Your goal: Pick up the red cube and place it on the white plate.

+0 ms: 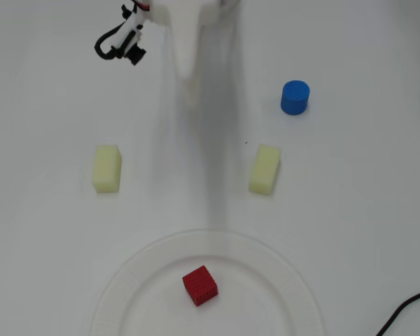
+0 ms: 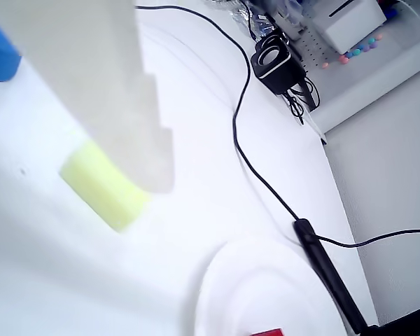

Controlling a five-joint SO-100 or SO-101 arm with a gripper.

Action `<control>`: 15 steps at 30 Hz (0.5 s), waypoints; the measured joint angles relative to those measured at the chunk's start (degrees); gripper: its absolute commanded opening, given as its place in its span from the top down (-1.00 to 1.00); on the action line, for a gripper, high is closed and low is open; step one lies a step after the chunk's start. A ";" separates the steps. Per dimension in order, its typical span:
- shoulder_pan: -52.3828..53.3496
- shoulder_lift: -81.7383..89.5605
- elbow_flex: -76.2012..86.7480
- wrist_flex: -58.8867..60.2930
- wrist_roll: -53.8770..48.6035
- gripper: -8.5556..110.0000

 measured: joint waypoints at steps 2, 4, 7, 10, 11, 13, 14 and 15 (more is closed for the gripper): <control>-0.09 10.20 6.68 3.69 1.14 0.03; -0.18 19.78 12.30 7.21 1.93 0.04; -0.79 30.06 19.25 11.25 2.37 0.02; -0.26 35.51 26.19 12.83 2.55 0.00; 0.35 36.91 28.56 13.01 2.81 0.01; 1.76 40.25 33.13 13.27 2.90 0.04; 2.20 42.01 35.24 13.71 2.55 0.06; 2.20 44.03 37.09 14.33 2.02 0.08</control>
